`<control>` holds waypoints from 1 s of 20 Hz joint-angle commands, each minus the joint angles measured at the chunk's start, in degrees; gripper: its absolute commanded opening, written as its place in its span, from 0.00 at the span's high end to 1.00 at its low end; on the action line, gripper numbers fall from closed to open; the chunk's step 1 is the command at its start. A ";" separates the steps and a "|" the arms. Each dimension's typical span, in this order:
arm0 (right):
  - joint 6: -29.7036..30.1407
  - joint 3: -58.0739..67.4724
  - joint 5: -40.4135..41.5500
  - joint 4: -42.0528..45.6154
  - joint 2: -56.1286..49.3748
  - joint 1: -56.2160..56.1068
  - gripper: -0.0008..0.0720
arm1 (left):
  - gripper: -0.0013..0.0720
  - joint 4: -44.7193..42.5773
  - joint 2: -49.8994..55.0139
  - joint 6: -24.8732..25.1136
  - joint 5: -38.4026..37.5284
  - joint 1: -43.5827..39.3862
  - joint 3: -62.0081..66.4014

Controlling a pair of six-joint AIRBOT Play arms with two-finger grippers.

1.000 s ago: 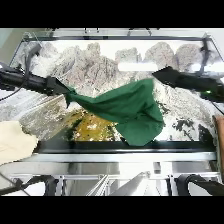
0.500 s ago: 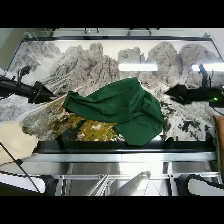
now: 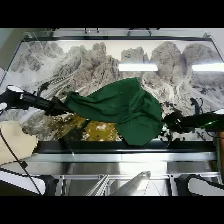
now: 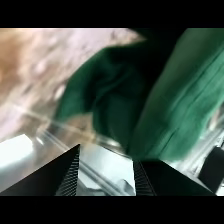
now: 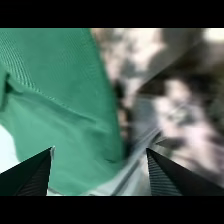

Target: Fold the shirts.

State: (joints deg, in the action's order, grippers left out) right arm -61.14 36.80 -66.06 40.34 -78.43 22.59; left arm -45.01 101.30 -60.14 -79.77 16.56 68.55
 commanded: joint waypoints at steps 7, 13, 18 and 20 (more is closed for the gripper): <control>5.44 -0.96 6.99 -11.23 -2.89 -9.79 0.95 | 0.64 -1.49 0.07 2.34 5.18 -5.99 2.49; 5.44 0.48 4.11 -11.21 -1.33 -9.79 0.95 | 0.99 -2.25 0.04 -0.74 2.89 -4.20 9.31; 5.44 0.50 2.91 -11.28 2.34 -9.77 0.95 | 0.98 -1.44 -1.27 -1.40 -2.67 -3.98 12.17; 5.42 0.72 2.03 -11.32 5.68 -9.44 0.95 | 0.97 -1.31 -4.11 -1.40 -4.26 -3.52 13.18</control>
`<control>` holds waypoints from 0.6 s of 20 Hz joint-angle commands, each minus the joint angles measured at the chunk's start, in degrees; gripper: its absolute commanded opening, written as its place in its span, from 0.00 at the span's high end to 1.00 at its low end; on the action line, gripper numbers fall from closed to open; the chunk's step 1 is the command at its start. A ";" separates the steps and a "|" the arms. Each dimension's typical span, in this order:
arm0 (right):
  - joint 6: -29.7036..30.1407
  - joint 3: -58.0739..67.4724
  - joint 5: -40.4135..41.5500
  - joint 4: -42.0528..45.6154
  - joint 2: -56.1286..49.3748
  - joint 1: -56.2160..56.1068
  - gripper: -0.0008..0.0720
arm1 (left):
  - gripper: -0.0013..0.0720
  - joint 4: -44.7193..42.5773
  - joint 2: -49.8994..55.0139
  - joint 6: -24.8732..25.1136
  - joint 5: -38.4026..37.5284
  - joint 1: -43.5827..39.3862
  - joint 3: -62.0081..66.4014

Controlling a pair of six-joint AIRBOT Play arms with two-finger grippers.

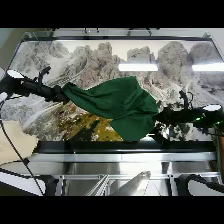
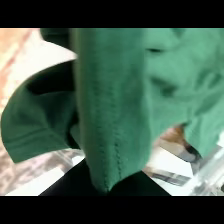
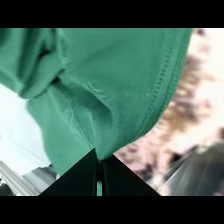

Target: Fold the shirts.

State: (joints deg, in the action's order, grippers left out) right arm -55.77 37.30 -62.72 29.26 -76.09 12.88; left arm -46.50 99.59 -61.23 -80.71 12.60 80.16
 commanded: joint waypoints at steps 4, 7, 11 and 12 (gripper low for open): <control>0.57 3.06 -8.59 -5.86 12.79 5.03 0.95 | 0.96 4.66 -10.54 0.37 -14.03 2.56 2.60; 2.67 8.83 -14.14 -17.27 23.12 12.09 0.95 | 0.96 21.84 -17.90 2.97 -24.79 6.45 2.60; 2.58 18.75 -14.34 -29.40 34.07 22.03 0.95 | 0.96 47.54 -28.17 4.90 -25.73 13.94 2.58; 2.62 20.96 -14.27 -32.59 36.37 23.93 0.95 | 0.96 54.66 -30.42 4.94 -25.62 15.82 2.58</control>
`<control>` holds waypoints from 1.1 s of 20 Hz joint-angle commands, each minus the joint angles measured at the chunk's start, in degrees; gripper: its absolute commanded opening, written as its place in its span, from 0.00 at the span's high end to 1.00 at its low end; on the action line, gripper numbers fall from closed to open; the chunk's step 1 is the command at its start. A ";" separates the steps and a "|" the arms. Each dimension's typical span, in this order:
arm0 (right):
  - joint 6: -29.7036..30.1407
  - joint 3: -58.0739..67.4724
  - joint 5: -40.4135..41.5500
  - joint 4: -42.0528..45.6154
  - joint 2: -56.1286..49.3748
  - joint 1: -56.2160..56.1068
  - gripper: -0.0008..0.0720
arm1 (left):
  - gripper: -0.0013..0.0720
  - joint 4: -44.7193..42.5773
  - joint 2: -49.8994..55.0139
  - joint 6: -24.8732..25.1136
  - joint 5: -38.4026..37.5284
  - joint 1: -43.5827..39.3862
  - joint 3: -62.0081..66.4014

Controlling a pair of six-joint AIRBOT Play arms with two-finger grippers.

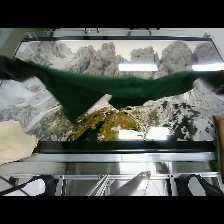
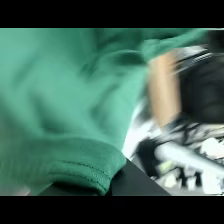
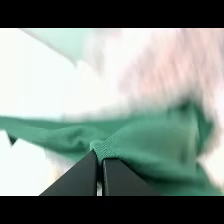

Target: Fold the shirts.

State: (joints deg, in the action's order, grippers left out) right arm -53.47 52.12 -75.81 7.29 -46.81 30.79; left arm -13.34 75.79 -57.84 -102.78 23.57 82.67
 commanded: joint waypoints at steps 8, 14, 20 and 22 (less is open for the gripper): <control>8.00 13.42 8.55 -20.00 15.67 8.87 0.95 | 0.96 39.15 -20.70 9.03 -3.08 20.28 0.04; 12.85 13.20 17.22 -1.01 -1.36 -10.88 0.95 | 0.96 15.63 -7.28 8.87 -0.63 5.73 0.02; 19.32 14.25 43.54 2.51 -27.08 -28.04 0.84 | 0.96 2.73 17.27 9.33 10.58 -5.70 0.04; 18.88 14.45 43.56 -0.35 -32.30 -27.34 0.12 | 0.42 3.13 24.04 7.34 13.40 -4.66 0.09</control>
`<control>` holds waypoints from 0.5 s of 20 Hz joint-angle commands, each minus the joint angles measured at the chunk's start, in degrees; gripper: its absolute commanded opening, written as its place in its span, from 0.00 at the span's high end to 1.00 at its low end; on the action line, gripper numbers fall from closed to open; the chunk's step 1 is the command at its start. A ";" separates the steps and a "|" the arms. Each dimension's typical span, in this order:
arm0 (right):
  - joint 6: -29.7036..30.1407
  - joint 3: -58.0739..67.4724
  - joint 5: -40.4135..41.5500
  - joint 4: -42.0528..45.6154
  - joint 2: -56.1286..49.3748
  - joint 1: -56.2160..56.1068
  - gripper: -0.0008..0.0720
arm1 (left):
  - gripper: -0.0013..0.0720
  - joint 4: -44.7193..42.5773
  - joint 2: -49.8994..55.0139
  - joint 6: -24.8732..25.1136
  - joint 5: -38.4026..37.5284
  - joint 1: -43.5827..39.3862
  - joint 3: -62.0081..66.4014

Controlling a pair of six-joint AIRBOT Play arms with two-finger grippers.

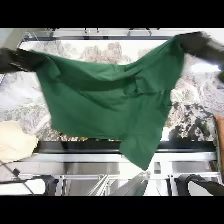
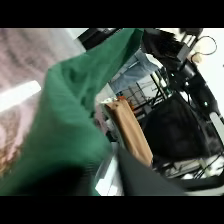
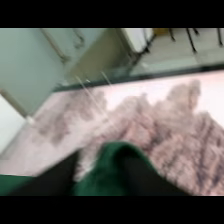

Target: Fold the shirts.

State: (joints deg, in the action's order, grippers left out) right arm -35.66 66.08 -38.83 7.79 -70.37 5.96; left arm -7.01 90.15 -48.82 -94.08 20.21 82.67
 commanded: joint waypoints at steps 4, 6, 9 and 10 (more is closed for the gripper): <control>-3.10 0.48 -6.67 -0.87 -9.14 5.16 0.12 | 0.00 1.97 18.23 -3.74 1.46 6.60 4.57; -7.08 0.44 -22.14 0.70 -7.63 11.87 0.12 | 0.00 1.92 19.80 -6.45 -4.59 11.10 7.91; -16.72 -3.10 -40.28 14.56 -5.81 19.12 0.35 | 0.11 -3.91 18.34 -9.79 -10.86 15.98 6.78; -18.75 -6.60 -42.03 18.86 -4.72 20.37 0.35 | 0.11 -8.61 16.98 -9.79 -11.65 16.98 4.61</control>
State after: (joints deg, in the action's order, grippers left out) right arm -46.28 64.07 -65.12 15.22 -76.77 20.78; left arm -8.14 107.81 -55.99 -100.12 33.12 88.75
